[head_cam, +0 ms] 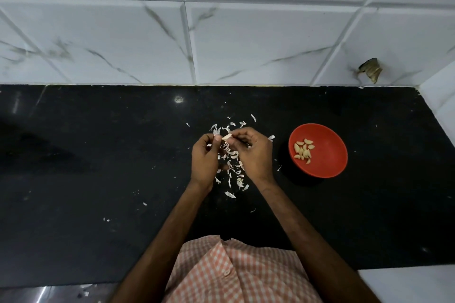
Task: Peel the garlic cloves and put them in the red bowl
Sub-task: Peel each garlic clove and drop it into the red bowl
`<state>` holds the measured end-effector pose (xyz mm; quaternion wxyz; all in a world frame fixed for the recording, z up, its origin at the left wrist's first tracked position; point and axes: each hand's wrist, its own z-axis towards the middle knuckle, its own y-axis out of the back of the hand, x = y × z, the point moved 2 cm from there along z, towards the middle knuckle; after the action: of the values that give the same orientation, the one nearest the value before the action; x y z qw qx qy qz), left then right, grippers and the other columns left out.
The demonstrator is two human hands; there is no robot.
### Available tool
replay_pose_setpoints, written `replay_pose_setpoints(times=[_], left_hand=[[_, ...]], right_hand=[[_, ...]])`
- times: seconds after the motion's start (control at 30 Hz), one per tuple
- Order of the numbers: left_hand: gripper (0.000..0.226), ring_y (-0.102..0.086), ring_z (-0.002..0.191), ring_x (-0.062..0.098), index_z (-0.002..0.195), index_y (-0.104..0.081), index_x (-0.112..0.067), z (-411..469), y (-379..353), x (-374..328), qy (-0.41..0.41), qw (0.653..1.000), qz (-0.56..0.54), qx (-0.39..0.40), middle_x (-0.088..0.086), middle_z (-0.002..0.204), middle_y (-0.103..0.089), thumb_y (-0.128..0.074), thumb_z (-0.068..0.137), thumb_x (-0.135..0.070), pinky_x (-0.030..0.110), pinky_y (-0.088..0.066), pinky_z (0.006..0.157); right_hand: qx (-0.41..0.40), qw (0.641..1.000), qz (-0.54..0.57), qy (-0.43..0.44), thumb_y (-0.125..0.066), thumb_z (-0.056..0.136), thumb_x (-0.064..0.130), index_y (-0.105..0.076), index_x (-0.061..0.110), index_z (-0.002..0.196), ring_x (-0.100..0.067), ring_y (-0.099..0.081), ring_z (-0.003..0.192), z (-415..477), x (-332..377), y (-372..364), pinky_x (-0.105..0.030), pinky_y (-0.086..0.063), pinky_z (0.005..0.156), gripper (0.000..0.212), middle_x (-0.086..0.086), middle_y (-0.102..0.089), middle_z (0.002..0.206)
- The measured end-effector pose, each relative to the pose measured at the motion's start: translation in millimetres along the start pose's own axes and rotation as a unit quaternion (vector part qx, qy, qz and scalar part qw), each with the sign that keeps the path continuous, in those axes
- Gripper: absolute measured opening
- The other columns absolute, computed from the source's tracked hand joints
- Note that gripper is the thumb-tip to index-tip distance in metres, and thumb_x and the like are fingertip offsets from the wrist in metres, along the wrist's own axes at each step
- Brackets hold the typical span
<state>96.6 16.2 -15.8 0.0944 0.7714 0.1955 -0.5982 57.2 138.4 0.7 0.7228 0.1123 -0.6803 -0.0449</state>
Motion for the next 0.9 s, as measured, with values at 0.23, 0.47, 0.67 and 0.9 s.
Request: replay_pose_setpoints(times=[0.23,0.47,0.67,0.9], left_hand=[[0.021,-0.055,0.077,0.021,0.087,-0.055,-0.025,4,0,-1,-0.055,0.991,0.116,-0.034,0.007,0.083,-0.060,-0.047,0.105,-0.033,0.062,-0.054,0.068],[0.025,-0.056,0.069,0.020,0.103,-0.063,-0.011,-2,-2,-8,-0.061,0.998,0.025,-0.001,0.008,0.085,-0.065,-0.047,0.108,-0.028,0.033,-0.049,0.047],[0.017,-0.060,0.079,0.019,0.112,-0.063,-0.007,-3,-4,-4,-0.067,0.997,0.001,0.038,0.006,0.097,-0.069,-0.064,0.099,-0.019,0.028,-0.048,0.048],[0.021,-0.063,0.080,0.018,0.099,-0.060,-0.010,-3,0,3,-0.023,0.991,-0.110,0.078,0.001,0.095,-0.068,-0.070,0.088,-0.024,0.029,-0.051,0.051]], right_hand=[[0.007,1.000,0.010,0.000,-0.076,0.087,0.002,-0.073,0.012,0.089,-0.016,-0.073,0.073,-2,5,-3,-0.035,-0.062,0.073,0.011,0.000,-0.074,0.079],[0.001,1.000,0.010,-0.006,-0.075,0.088,0.003,-0.070,0.015,0.109,-0.013,-0.073,0.090,1,3,-2,-0.040,-0.060,0.086,0.025,0.003,-0.075,0.094],[-0.016,1.000,0.009,0.002,-0.072,0.088,0.001,-0.072,0.013,0.092,-0.012,-0.073,0.089,-1,5,1,-0.044,-0.061,0.084,0.013,0.003,-0.075,0.090],[0.010,0.997,0.043,-0.058,-0.073,0.088,0.007,-0.072,0.018,0.083,-0.020,-0.070,0.090,-1,-1,-5,-0.047,-0.059,0.086,0.013,-0.001,-0.072,0.092]])
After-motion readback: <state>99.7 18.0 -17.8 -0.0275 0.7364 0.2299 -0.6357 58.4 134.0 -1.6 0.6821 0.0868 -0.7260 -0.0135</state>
